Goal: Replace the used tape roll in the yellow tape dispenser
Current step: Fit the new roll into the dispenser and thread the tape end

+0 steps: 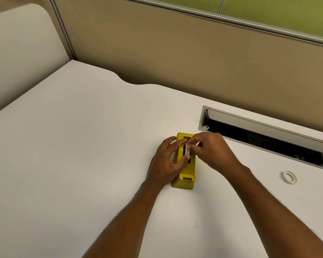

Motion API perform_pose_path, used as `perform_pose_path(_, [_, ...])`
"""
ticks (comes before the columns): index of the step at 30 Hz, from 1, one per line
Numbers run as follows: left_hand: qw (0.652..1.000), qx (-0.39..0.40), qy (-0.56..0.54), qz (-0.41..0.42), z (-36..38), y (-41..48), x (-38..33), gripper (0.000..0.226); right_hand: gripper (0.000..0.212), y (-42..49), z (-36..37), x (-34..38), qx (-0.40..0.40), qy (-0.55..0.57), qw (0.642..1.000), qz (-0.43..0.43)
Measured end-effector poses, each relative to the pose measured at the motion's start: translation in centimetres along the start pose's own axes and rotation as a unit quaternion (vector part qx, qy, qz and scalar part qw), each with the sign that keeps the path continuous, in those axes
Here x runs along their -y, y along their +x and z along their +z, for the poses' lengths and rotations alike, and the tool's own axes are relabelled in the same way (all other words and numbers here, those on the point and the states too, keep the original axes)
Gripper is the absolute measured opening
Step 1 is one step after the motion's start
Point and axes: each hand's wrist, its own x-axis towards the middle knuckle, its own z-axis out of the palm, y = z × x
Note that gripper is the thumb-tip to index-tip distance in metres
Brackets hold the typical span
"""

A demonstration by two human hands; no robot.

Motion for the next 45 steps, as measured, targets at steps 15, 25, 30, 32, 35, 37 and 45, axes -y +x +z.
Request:
perform_pose_path(15, [1.0,-0.002,-0.002,0.006,0.15,0.02,0.49,0.052,0.01,-0.08,-0.33,0.59,0.014,-0.034,0.999,-0.019])
perform_pose_path(25, [1.0,-0.002,-0.005,0.005,0.21,0.2,0.53,0.05,0.011,0.01,-0.26,0.61,0.012,-0.014,1.0,-0.016])
perform_pose_path(30, [1.0,0.004,-0.006,0.009,0.09,0.06,0.35,0.05,0.014,0.17,-0.09,0.82,0.004,-0.018,1.0,-0.006])
perform_pose_path(32, [1.0,0.003,-0.006,0.01,0.04,0.04,0.3,0.051,0.014,0.09,-0.07,0.76,0.003,-0.019,1.0,-0.004])
perform_pose_path(35, [1.0,0.004,-0.001,0.009,0.06,0.06,0.33,0.052,0.015,0.04,-0.08,0.81,0.009,-0.021,1.0,-0.003])
perform_pose_path(37, [1.0,0.004,0.0,0.007,0.12,0.06,0.37,0.052,0.016,0.09,-0.11,0.88,0.012,-0.02,1.0,0.001])
perform_pose_path(45, [1.0,-0.003,-0.009,-0.004,0.22,0.21,0.49,0.05,0.017,0.47,-0.24,0.97,0.013,-0.029,0.999,-0.004])
